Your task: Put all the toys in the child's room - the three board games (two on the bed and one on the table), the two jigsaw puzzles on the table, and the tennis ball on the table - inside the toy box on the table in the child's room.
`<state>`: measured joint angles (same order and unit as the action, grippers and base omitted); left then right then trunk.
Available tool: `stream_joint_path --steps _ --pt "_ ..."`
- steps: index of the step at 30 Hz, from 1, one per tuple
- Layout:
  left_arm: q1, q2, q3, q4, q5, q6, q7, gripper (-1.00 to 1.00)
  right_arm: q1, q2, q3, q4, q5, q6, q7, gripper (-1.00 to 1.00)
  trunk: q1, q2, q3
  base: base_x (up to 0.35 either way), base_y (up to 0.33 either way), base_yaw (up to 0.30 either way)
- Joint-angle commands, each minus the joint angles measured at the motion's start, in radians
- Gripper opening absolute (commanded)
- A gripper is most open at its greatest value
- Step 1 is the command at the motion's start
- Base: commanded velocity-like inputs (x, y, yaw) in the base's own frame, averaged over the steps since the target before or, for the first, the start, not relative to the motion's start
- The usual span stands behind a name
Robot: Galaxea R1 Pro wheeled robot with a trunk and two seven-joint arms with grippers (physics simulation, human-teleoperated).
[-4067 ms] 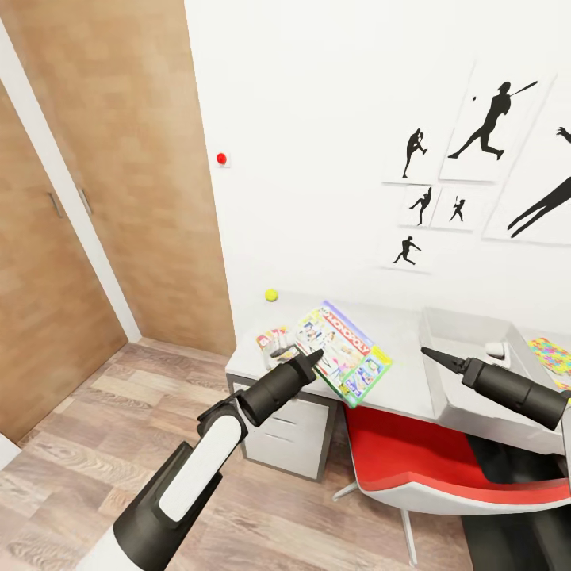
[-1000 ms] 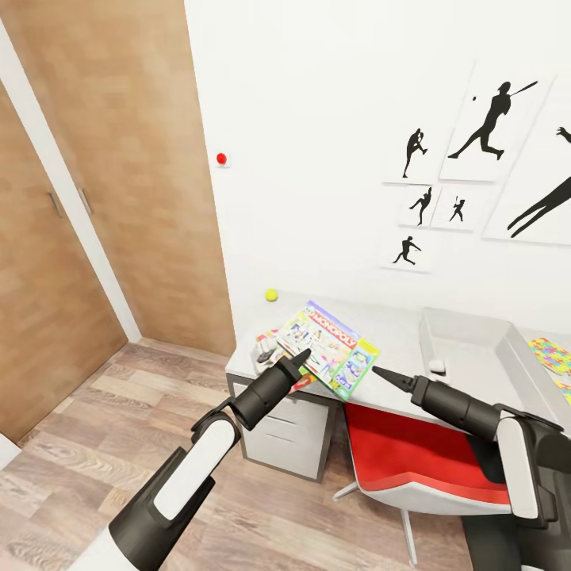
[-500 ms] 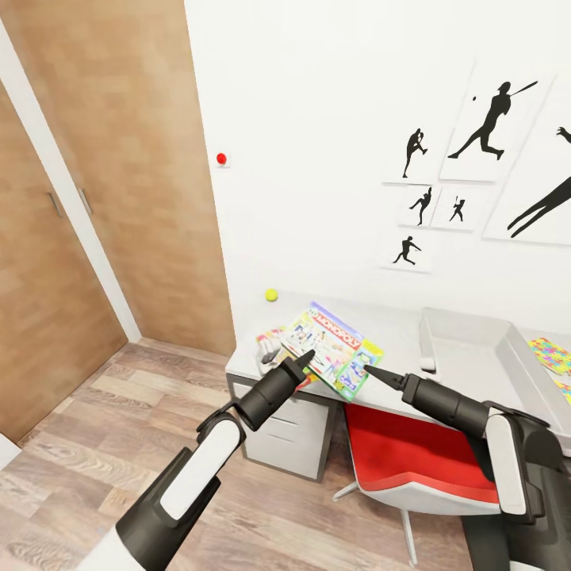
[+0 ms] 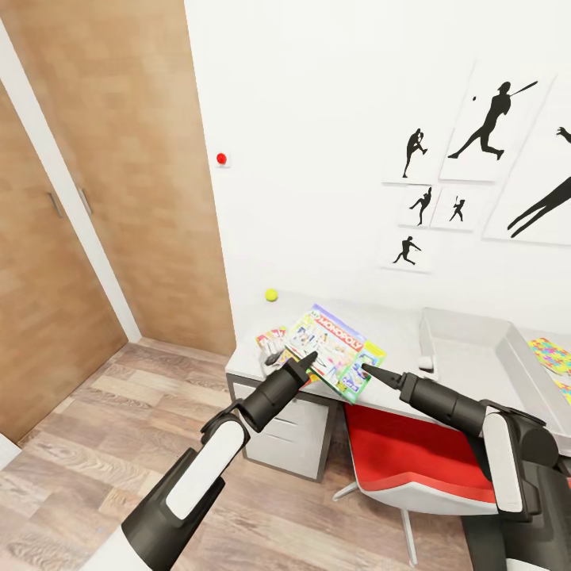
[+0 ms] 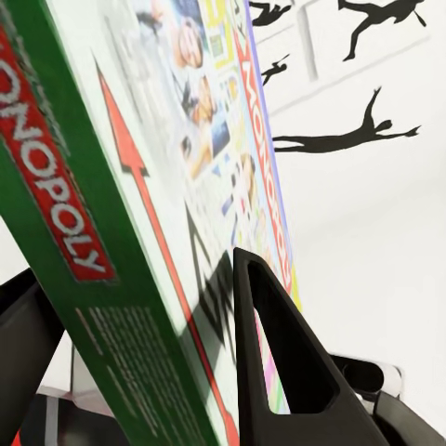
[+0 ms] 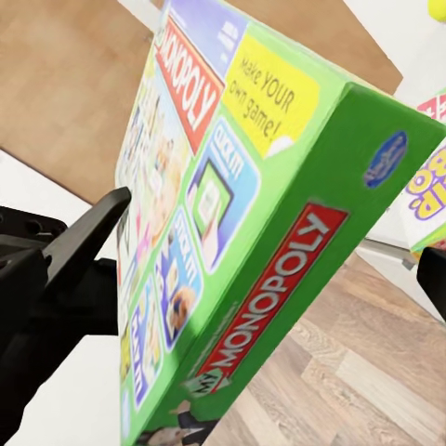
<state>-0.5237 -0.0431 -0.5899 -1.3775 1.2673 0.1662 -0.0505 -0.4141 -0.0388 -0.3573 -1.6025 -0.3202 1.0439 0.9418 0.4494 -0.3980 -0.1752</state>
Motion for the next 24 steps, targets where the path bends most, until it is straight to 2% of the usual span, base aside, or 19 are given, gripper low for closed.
stream_joint_path --steps 1,24 --pt "-0.001 0.000 0.000 0.000 0.009 0.004 -0.002 -1.00 -0.001 0.000 -0.001 0.000 0.004 0.003 0.006 1.00 0.001 -0.002 -0.002 0.000 0.000 0.000" --pt "0.001 -0.001 -0.002 0.001 0.014 0.004 -0.003 -1.00 -0.002 0.000 -0.003 0.005 0.004 0.003 0.006 1.00 0.001 -0.002 -0.002 0.000 0.000 0.000"
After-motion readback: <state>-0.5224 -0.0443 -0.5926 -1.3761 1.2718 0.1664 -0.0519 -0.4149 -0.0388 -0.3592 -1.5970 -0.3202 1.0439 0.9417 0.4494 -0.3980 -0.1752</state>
